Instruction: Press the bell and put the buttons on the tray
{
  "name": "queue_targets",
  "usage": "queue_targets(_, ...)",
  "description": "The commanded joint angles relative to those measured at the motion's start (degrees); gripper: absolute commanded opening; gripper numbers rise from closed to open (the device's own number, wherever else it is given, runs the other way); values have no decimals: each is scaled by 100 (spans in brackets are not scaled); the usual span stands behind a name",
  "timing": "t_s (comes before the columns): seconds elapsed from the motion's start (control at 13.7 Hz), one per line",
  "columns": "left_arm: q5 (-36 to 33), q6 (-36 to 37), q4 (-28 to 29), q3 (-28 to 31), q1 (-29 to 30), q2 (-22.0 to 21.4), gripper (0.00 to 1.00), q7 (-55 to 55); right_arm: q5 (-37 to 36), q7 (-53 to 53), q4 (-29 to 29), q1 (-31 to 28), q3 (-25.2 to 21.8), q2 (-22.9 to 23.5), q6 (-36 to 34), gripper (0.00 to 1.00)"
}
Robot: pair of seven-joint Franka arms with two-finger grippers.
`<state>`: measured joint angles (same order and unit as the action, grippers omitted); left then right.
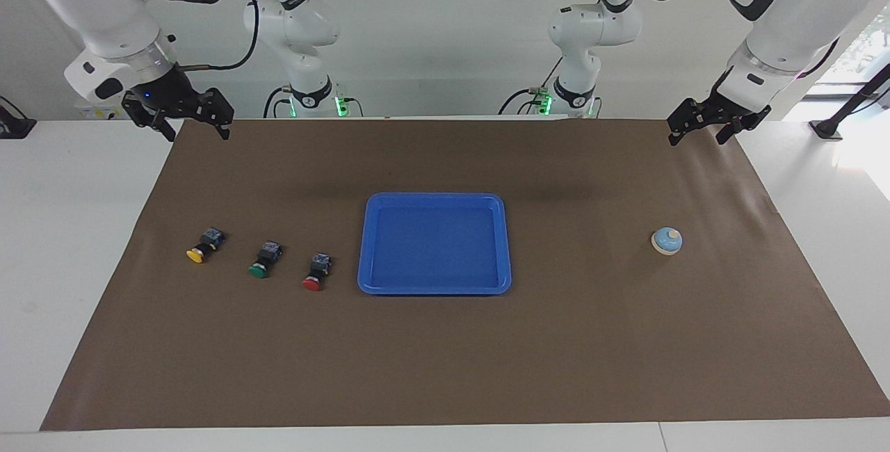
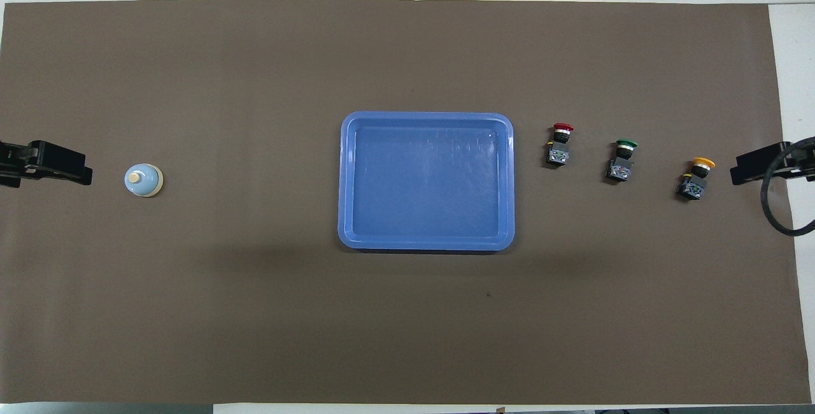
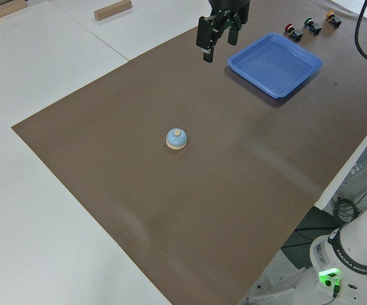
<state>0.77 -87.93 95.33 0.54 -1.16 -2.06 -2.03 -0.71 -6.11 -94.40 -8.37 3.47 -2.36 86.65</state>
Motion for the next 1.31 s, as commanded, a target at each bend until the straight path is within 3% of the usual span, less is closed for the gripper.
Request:
queue_targets(0.0, -95, 83, 38, 16, -51, -40, 100, 9, -17, -162, -78, -51, 40, -89, 1, 100)
queue_targets(0.44, -95, -31, 38, 16, -34, -31, 100, 27, -17, -162, -78, -51, 40, -89, 1, 100)
queue_targets(0.8, -103, -574, 178, 43, 19, -40, 98, -17, -17, -162, -78, -51, 40, -89, 1, 100)
queue_targets(0.87, -103, -802, 301, 43, 63, -75, 60, -17, -17, -162, -78, -51, 40, -89, 1, 100)
queue_targets(1.02, -112, -883, 477, 51, 98, -101, 5, -104, -17, -162, -78, -51, 40, -89, 1, 100)
queue_targets(1.09, -112, -953, 495, 51, 203, -40, 0, -140, -17, -162, -78, -51, 40, -89, 1, 100)
queue_targets(1.24, -112, -1033, 513, 43, 327, 170, 0, -140, -17, -162, -78, -51, 40, -89, 1, 100)
